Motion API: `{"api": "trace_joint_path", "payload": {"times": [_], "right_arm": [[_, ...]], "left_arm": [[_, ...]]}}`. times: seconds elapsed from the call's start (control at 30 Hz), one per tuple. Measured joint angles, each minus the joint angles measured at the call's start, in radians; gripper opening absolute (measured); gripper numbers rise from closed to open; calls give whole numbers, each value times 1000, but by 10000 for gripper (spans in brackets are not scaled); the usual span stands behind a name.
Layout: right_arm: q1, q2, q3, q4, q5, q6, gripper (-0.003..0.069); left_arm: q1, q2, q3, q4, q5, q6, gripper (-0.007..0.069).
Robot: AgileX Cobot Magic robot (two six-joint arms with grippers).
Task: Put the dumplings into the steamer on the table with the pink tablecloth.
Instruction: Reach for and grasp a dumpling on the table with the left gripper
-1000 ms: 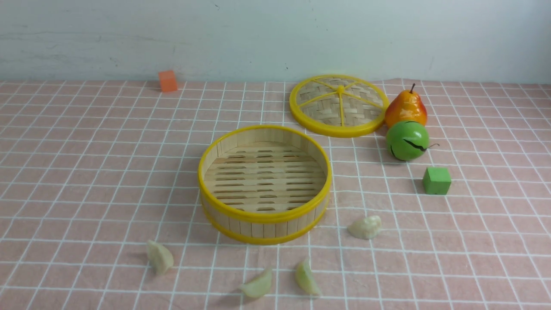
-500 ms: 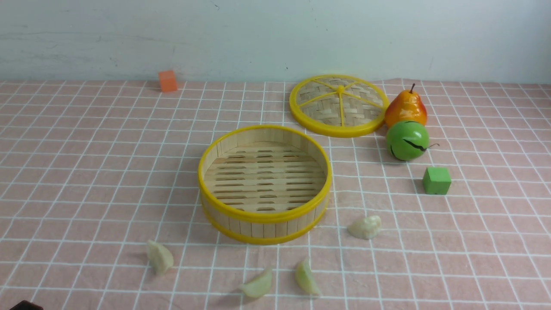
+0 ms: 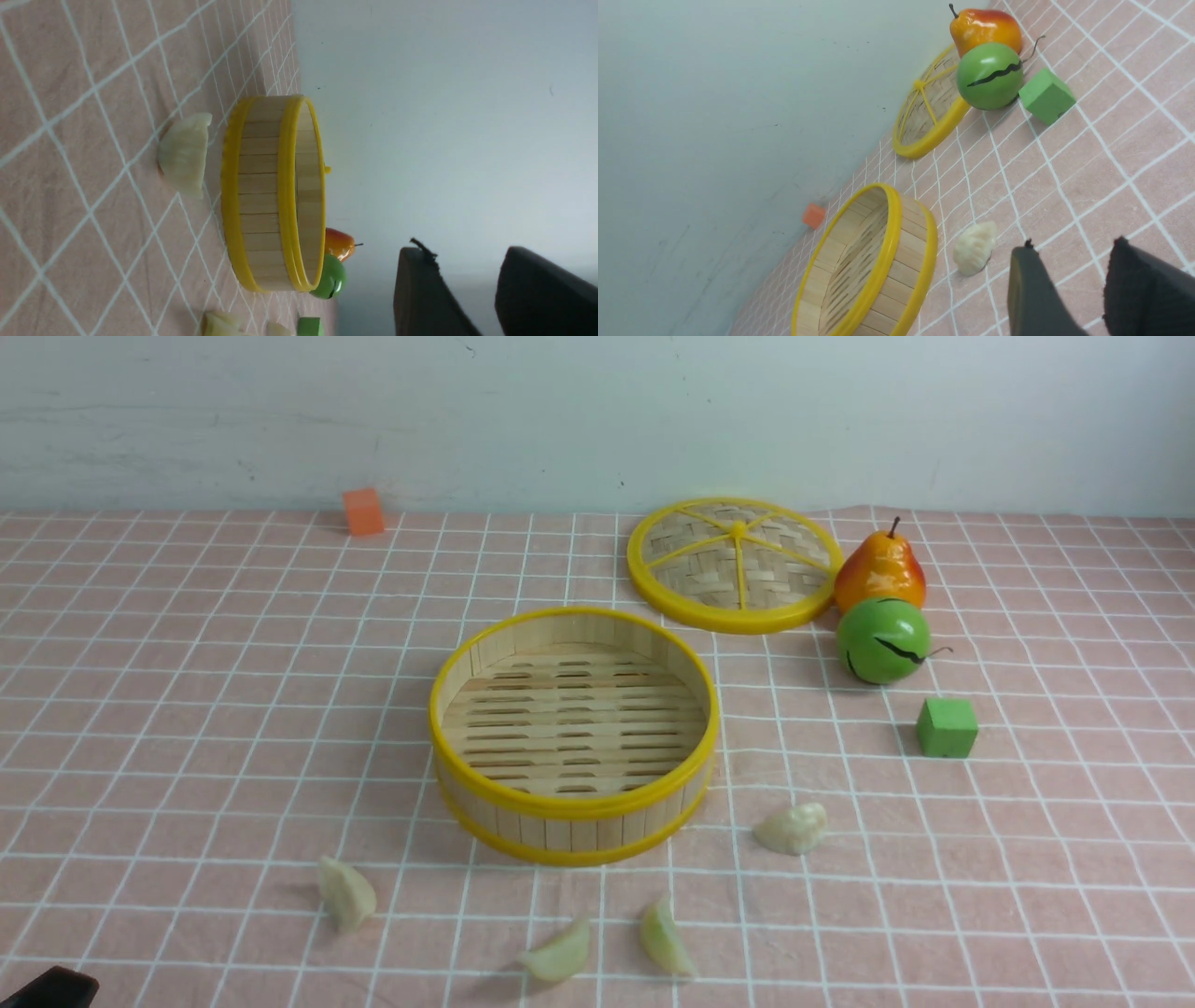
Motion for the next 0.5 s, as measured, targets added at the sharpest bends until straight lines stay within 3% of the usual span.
{"api": "trace_joint_path", "payload": {"times": [0.13,0.17,0.27,0.3,0.47,0.5], "right_arm": [[0,0,0,3,16,1,239],[0,0,0,3,18,-1,239],[0,0,-10,2,73,-56,234],[0,0,-30,-2,108,-95,216],[0,91,-166,-55,232,-232,90],[0,170,-231,-82,294,-298,22]], "left_arm": [[0,29,-125,54,104,202,171],[0,35,-133,54,112,202,171],[0,210,-286,202,268,289,36],[0,288,-356,265,328,308,-7],[0,535,-553,446,525,371,-14],[0,646,-637,511,600,399,-14]]}}
